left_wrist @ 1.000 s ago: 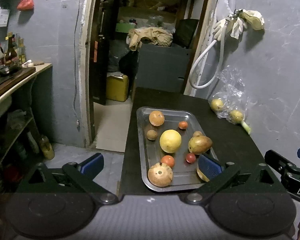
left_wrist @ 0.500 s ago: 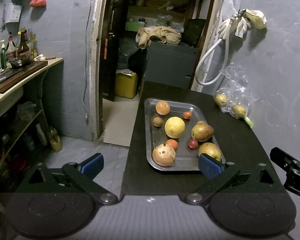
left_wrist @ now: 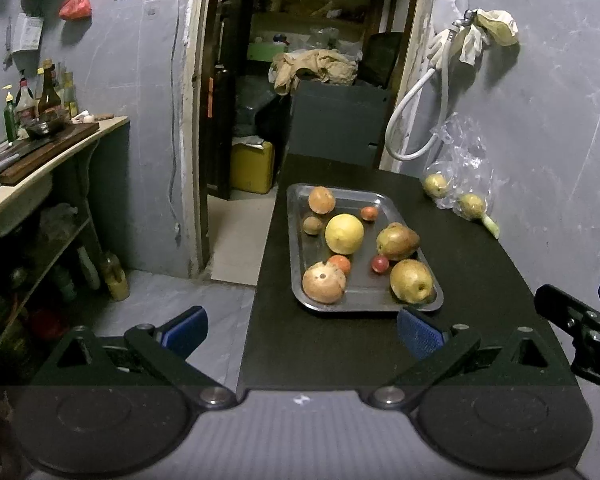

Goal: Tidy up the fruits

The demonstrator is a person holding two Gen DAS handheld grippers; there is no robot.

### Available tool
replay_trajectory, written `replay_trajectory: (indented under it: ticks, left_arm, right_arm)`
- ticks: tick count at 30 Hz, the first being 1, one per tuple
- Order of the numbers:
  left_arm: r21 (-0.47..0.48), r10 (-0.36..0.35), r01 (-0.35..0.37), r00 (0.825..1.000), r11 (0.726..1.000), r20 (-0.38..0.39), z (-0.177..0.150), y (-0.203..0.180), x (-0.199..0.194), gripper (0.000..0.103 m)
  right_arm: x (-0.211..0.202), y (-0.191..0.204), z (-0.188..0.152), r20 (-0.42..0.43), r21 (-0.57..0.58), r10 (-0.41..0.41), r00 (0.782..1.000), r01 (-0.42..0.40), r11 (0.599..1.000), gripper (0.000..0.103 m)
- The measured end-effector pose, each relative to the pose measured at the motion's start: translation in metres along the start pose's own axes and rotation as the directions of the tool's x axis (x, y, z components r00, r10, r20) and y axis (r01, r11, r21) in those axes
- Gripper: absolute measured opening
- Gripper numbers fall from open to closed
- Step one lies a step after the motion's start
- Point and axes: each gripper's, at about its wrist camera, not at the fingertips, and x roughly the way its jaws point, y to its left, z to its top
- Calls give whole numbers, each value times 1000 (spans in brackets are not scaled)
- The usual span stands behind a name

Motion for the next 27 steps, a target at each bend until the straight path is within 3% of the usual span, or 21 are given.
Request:
replay_trajectory:
  ticks: [13,21,27]
  left_arm:
    - [10,-30,30,999,999,-28,-9,10,9,103]
    - [59,-58,57,998,997,1,-16,6,10,103]
    - [64,-70,69,998,996,-2,-21,6,8,103]
  right_arm:
    - [0,6,-7,-7,-27,15,1000,-16,1000,102]
    - [-7,3,-21,-55,-20,68,996,-69,997,102]
    - [-14,0,-27,-72,-13,60,996,-61,998,102]
